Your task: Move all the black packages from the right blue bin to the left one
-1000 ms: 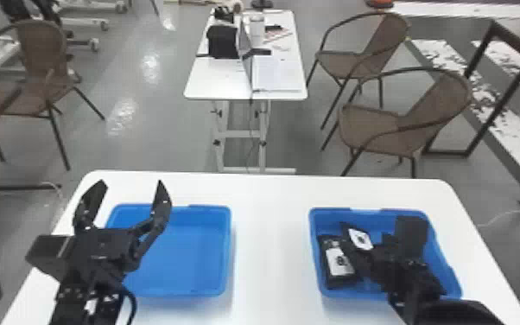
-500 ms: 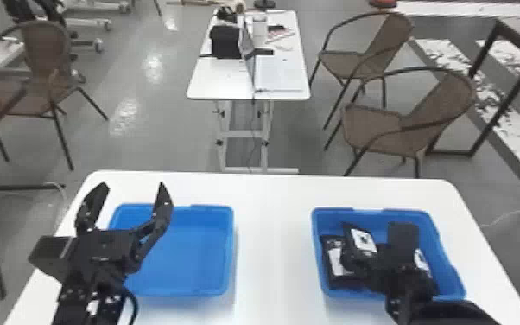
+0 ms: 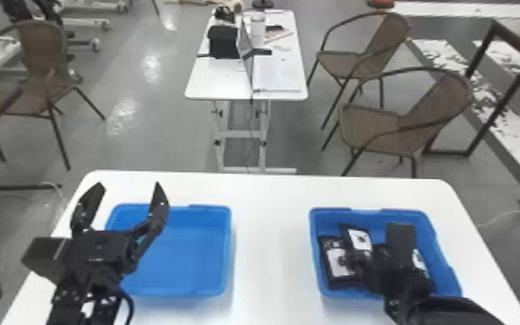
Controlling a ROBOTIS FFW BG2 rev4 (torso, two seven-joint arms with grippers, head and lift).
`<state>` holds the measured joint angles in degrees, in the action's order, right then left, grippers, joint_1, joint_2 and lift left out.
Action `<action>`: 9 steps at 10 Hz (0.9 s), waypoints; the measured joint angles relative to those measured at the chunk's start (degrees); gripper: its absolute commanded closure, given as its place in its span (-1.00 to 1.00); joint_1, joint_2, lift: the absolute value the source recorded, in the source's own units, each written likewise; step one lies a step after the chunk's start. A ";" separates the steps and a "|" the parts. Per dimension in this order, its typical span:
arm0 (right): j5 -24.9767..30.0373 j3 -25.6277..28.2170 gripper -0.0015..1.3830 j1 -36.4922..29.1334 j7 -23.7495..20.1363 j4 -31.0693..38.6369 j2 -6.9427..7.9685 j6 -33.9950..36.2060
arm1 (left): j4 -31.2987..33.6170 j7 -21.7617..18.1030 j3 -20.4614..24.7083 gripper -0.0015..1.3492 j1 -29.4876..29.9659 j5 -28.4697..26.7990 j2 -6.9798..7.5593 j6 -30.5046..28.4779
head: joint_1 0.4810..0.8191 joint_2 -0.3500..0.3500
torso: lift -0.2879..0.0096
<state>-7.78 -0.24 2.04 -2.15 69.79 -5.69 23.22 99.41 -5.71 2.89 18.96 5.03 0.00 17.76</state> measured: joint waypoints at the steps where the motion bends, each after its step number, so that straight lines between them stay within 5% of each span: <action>1: -1.25 0.00 0.79 -1.01 1.07 1.53 0.00 0.11 | 0.00 0.01 0.08 -0.84 0.03 -0.02 0.00 0.16 | 0.27 -0.07 | 0.94; 5: -1.51 -0.15 0.79 -8.28 0.90 14.56 -0.33 -4.05 | 0.00 0.02 0.03 -0.84 -0.17 0.21 0.00 -0.30 | 0.27 -0.04 | 0.94; 9: 3.80 -5.13 0.79 -6.73 -14.28 26.19 -2.73 -9.12 | 0.85 -0.21 -0.39 -0.81 -0.59 3.13 0.00 -4.34 | 0.27 0.24 | 0.94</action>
<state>-3.99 -5.38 -4.68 -16.43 95.98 -8.42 14.11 100.25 -5.92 2.51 18.37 8.16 0.00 13.42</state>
